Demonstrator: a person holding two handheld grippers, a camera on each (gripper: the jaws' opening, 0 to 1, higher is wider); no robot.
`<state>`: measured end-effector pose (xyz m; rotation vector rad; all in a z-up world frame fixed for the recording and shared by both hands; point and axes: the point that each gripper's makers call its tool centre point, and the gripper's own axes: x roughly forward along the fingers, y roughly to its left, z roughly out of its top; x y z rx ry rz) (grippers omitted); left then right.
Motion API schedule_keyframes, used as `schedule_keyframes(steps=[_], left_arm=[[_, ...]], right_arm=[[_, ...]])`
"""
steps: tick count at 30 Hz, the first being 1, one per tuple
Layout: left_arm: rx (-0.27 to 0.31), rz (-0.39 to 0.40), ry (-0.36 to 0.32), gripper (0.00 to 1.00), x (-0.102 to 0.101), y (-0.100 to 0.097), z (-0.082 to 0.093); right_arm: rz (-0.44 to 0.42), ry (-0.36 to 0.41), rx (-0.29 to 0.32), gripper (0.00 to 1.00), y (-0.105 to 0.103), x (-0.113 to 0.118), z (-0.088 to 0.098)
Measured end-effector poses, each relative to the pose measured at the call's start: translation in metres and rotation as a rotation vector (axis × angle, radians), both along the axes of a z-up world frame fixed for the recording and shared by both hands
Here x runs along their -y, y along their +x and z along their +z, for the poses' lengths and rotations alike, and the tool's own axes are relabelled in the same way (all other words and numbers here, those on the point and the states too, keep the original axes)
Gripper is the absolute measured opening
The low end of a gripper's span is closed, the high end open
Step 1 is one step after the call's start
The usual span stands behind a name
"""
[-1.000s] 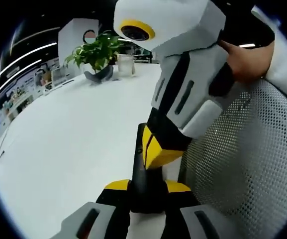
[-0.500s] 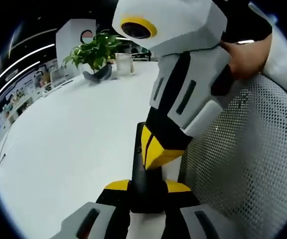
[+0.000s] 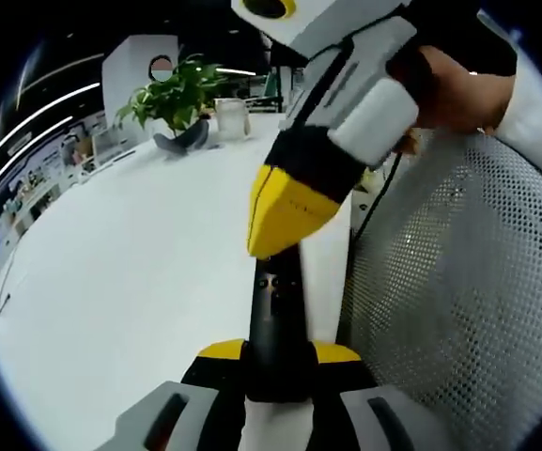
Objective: Press the specified remote control buttons in sequence, fully releasing each button before pressing the next.
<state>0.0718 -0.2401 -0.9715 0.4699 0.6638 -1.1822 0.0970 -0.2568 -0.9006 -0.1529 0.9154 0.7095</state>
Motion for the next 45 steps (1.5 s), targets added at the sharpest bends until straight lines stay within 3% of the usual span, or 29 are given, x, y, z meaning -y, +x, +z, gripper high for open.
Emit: schedule_keyframes(steps=[7, 11, 14, 18, 21, 24, 31, 34, 36, 38, 45], left_arm=[[-0.001, -0.016, 0.006, 0.25, 0.000, 0.000, 0.000], [-0.004, -0.020, 0.014, 0.25, -0.002, 0.003, 0.000], [-0.009, -0.023, 0.026, 0.25, -0.007, 0.007, 0.001], [-0.016, -0.030, 0.040, 0.24, -0.012, 0.012, -0.001], [-0.016, -0.038, 0.049, 0.24, -0.014, 0.016, -0.003], [-0.019, -0.052, 0.055, 0.24, -0.015, 0.020, -0.003], [0.010, -0.080, 0.083, 0.24, -0.019, 0.035, -0.001], [0.008, -0.101, 0.085, 0.24, -0.019, 0.038, -0.001], [0.009, -0.108, 0.093, 0.24, -0.020, 0.043, 0.000], [0.010, -0.118, 0.100, 0.24, -0.021, 0.047, -0.001], [-0.006, -0.138, 0.108, 0.24, -0.022, 0.058, 0.000]], right_arm=[[-0.143, -0.028, 0.266, 0.00, 0.013, 0.033, 0.031], [-0.188, 0.014, 0.324, 0.00, 0.019, 0.034, 0.047], [-0.203, -0.010, 0.395, 0.01, 0.020, 0.041, 0.051], [-0.207, 0.015, 0.456, 0.14, 0.025, 0.041, 0.061], [-0.219, 0.031, 0.474, 0.28, 0.028, 0.044, 0.063], [-0.268, 0.055, 0.454, 0.35, 0.032, 0.051, 0.062], [-0.342, 0.112, 0.530, 0.59, 0.038, 0.063, 0.081], [-0.323, 0.028, 0.569, 0.61, 0.041, 0.074, 0.081], [-0.335, 0.040, 0.555, 0.60, 0.043, 0.077, 0.076], [-0.384, 0.097, 0.491, 0.61, 0.042, 0.078, 0.069], [-0.455, 0.079, 0.512, 0.75, 0.047, 0.095, 0.066]])
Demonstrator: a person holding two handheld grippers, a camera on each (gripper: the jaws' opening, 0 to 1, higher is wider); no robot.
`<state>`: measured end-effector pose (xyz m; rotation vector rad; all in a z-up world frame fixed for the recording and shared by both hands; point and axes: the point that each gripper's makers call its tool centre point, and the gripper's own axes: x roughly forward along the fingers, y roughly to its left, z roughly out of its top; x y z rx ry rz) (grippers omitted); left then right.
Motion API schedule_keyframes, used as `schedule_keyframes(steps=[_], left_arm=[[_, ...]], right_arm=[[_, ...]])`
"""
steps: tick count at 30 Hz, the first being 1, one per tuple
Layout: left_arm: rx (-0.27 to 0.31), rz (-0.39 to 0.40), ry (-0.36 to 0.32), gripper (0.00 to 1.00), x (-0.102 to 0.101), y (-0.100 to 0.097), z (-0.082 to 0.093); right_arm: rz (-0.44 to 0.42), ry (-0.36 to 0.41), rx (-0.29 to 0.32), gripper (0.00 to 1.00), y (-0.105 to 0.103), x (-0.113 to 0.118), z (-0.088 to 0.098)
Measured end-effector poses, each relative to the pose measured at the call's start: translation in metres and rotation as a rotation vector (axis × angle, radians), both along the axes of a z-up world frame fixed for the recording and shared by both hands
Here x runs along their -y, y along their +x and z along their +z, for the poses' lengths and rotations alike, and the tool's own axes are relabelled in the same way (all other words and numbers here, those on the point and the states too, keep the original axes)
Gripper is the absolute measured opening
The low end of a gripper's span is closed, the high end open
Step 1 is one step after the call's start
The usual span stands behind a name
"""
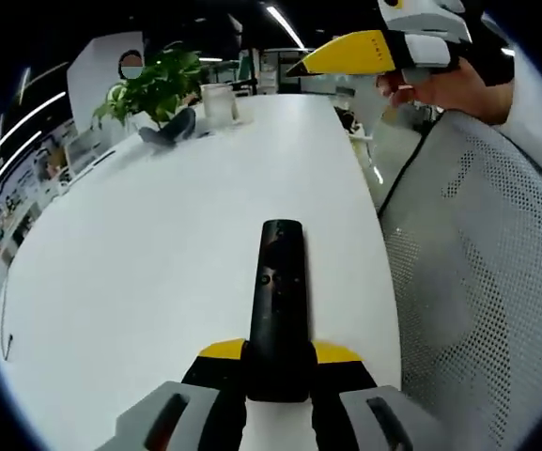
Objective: Press the specified remote control buttons in sequence, fully releasing each button before pressing the next.
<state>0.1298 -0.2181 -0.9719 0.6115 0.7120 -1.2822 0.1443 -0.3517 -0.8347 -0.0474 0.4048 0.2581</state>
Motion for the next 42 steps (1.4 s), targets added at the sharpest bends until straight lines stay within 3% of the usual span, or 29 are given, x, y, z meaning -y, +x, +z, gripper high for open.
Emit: schedule_keyframes(steps=[10, 15, 20, 42], left_arm=[[0.041, -0.019, 0.040, 0.24, -0.003, 0.027, 0.001], [0.061, -0.020, 0.052, 0.24, -0.005, 0.042, 0.001], [0.065, -0.040, 0.109, 0.24, -0.012, 0.056, 0.002], [0.104, -0.055, 0.179, 0.24, -0.017, 0.109, 0.000]], right_arm=[[0.055, -0.024, -0.036, 0.76, -0.002, -0.012, -0.009], [0.048, -0.036, -0.048, 0.75, -0.003, -0.009, -0.011], [0.035, -0.015, -0.057, 0.74, -0.002, -0.007, -0.012], [0.056, -0.020, -0.105, 0.73, -0.004, -0.010, -0.021]])
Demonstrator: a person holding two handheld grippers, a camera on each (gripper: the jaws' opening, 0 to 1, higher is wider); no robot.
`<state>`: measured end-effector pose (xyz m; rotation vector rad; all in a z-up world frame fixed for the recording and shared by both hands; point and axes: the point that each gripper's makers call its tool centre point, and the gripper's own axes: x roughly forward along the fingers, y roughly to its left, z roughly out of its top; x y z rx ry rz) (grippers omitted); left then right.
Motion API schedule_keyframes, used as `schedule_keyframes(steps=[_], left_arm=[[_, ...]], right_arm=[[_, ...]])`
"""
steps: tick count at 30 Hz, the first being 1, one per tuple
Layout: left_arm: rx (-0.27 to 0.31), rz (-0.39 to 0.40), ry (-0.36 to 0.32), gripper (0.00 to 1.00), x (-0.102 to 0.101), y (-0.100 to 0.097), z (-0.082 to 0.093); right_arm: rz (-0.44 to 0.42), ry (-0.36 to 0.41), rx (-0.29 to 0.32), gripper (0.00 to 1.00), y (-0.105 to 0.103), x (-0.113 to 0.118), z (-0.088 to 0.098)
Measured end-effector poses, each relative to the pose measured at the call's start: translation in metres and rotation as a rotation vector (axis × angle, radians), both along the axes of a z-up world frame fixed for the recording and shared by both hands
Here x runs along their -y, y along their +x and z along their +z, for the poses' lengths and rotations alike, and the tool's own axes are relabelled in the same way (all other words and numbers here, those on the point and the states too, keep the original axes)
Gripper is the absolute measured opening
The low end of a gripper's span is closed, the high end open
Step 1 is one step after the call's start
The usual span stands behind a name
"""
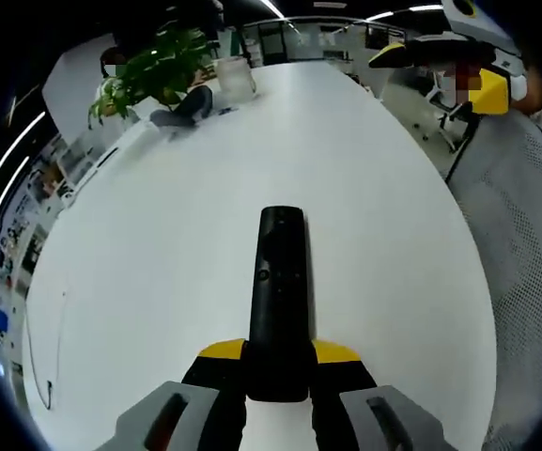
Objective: Press the specified remote control buttons in sequence, fully releasing each button before pressing the next.
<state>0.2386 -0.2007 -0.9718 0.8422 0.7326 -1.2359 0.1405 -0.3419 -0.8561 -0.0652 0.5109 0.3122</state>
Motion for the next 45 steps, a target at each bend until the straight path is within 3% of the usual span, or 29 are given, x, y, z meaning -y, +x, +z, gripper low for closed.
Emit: schedule_keyframes(steps=[7, 15, 27, 45], left_arm=[[0.028, -0.014, 0.030, 0.24, -0.003, 0.012, -0.002], [0.037, 0.022, 0.031, 0.24, -0.008, 0.032, 0.003], [0.096, 0.052, 0.053, 0.24, -0.011, 0.063, 0.002], [0.102, 0.082, 0.065, 0.24, -0.012, 0.097, 0.004]], right_arm=[[0.003, 0.003, -0.005, 0.73, 0.000, 0.000, -0.001], [0.003, 0.002, -0.010, 0.73, 0.000, -0.001, -0.002], [-0.003, -0.015, -0.023, 0.72, 0.000, 0.001, -0.006], [-0.012, -0.022, -0.048, 0.71, -0.001, 0.003, -0.011]])
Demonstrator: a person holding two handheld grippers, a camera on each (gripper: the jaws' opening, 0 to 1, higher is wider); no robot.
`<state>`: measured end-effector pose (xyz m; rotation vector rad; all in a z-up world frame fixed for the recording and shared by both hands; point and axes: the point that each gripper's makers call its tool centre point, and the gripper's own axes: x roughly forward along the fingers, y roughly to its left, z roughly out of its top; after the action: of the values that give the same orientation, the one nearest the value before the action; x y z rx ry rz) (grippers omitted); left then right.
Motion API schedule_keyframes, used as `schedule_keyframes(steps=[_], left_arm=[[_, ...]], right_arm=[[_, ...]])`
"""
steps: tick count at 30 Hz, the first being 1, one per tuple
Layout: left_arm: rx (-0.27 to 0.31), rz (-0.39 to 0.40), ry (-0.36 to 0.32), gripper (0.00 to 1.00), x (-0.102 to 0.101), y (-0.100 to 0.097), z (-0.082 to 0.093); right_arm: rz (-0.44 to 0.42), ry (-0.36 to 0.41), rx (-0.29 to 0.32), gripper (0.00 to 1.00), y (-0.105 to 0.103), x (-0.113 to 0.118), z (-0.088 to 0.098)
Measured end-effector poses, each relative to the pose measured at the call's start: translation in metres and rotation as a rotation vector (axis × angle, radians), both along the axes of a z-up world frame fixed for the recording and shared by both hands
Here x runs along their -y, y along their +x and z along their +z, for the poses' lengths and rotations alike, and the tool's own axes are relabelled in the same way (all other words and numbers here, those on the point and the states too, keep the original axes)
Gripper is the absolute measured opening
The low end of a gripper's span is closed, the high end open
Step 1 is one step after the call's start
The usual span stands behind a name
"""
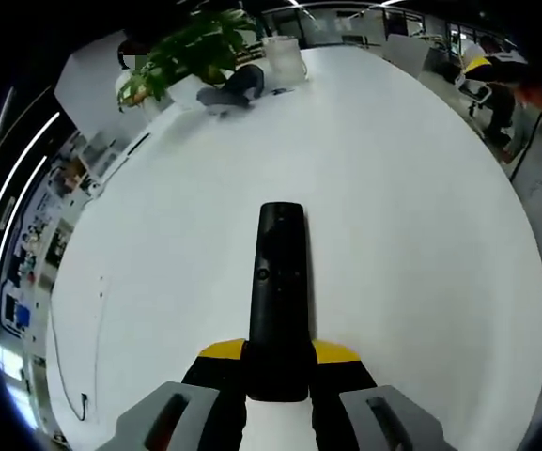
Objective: Press the specified remote control buttons in sequence, fully releasing each button before pressing the next.
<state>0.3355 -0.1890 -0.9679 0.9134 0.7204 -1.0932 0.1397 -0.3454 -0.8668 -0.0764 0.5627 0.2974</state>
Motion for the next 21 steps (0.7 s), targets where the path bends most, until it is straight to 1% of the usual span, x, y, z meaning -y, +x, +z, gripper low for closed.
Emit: schedule_keyframes(steps=[4, 5, 9, 11, 14, 15, 16, 17, 19, 21], left_arm=[[-0.009, 0.020, -0.020, 0.24, 0.000, 0.011, 0.004], [-0.014, 0.023, -0.022, 0.24, 0.001, 0.012, 0.002], [-0.031, 0.025, -0.043, 0.24, 0.000, 0.012, 0.001], [-0.031, 0.027, -0.046, 0.24, 0.001, 0.012, 0.000], [-0.007, 0.024, -0.038, 0.25, 0.002, 0.010, 0.001], [0.035, 0.013, -0.026, 0.27, 0.002, 0.015, 0.002], [0.052, 0.011, -0.021, 0.29, 0.001, 0.016, 0.003], [0.052, 0.015, -0.020, 0.31, 0.002, 0.015, 0.002], [0.071, 0.044, -0.018, 0.34, 0.000, 0.019, 0.003], [0.072, 0.088, -0.030, 0.37, -0.002, 0.021, 0.003]], right_arm=[[-0.006, 0.000, -0.004, 0.71, 0.000, 0.001, -0.001], [-0.008, 0.002, -0.005, 0.71, 0.000, 0.001, -0.001], [-0.010, 0.007, -0.006, 0.70, 0.000, 0.002, -0.001], [-0.004, 0.006, -0.008, 0.70, 0.000, 0.001, -0.001], [0.000, 0.003, -0.007, 0.70, 0.000, 0.000, -0.001], [0.000, 0.004, -0.008, 0.70, 0.000, 0.000, -0.001], [-0.001, 0.005, -0.008, 0.70, 0.000, 0.000, -0.001], [-0.002, 0.006, -0.008, 0.71, 0.000, 0.000, -0.001], [-0.004, 0.007, -0.007, 0.71, 0.000, 0.001, -0.001], [-0.005, 0.007, -0.004, 0.71, 0.000, 0.001, -0.001]])
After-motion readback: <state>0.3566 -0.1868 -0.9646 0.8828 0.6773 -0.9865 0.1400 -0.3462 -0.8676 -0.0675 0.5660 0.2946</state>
